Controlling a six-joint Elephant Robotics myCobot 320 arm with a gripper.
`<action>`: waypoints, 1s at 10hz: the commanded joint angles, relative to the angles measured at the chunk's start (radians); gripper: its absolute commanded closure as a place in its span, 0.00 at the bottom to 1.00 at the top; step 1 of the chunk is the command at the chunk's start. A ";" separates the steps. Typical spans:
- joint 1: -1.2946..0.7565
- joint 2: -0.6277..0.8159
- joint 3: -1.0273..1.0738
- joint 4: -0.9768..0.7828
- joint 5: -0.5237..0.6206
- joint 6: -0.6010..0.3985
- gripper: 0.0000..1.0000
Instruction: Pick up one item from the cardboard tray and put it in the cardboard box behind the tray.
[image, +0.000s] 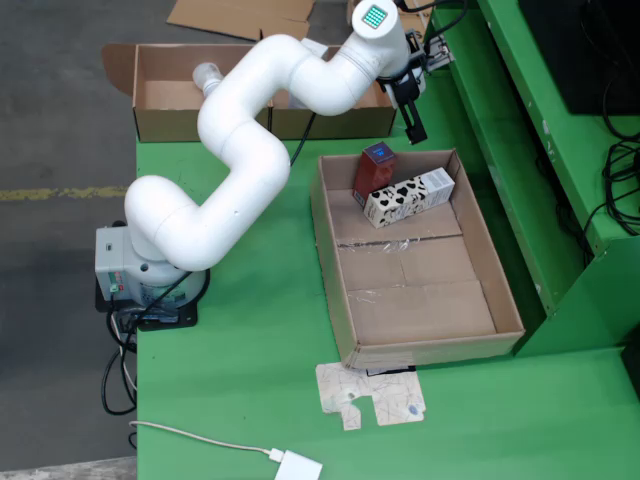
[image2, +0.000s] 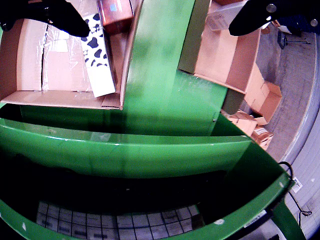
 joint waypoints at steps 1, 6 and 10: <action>-0.039 0.098 0.026 -0.248 0.104 -0.008 0.00; -0.038 0.189 0.026 -0.502 0.145 -0.026 0.00; -0.046 0.197 0.026 -0.517 0.143 -0.027 0.00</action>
